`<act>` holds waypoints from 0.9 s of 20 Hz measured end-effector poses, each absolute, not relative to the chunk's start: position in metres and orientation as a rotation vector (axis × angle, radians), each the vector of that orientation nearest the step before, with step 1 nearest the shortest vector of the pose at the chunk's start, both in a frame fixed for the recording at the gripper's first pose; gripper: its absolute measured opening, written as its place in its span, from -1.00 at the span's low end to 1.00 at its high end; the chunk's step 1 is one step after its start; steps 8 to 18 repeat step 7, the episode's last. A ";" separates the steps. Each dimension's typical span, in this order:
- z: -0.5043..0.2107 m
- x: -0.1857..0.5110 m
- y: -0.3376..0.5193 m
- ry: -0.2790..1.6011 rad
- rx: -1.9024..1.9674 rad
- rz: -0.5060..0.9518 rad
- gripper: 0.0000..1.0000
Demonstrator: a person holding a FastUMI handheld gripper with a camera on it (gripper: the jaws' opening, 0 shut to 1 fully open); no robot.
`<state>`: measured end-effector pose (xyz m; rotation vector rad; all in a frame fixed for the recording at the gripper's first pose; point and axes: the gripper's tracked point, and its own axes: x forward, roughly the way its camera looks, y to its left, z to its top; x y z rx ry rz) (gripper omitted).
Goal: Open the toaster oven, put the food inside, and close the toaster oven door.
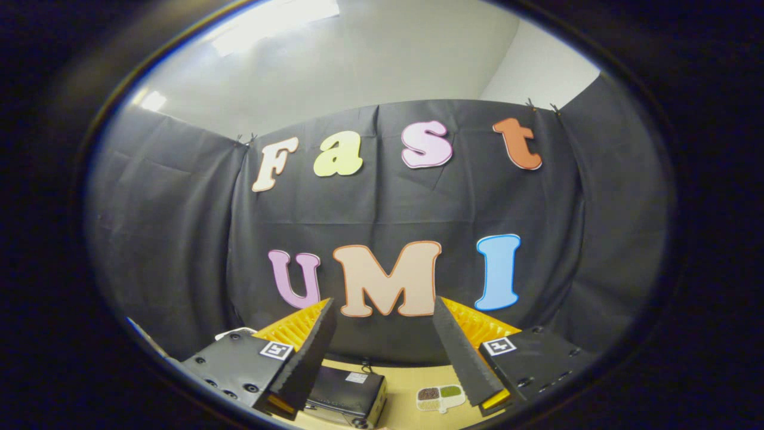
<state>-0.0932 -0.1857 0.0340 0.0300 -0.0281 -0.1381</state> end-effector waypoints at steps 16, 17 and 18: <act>0.031 -0.107 -0.205 -0.045 0.013 -0.115 0.97; 0.031 -0.107 -0.205 -0.045 0.013 -0.115 0.97; 0.031 -0.107 -0.205 -0.045 0.013 -0.115 0.97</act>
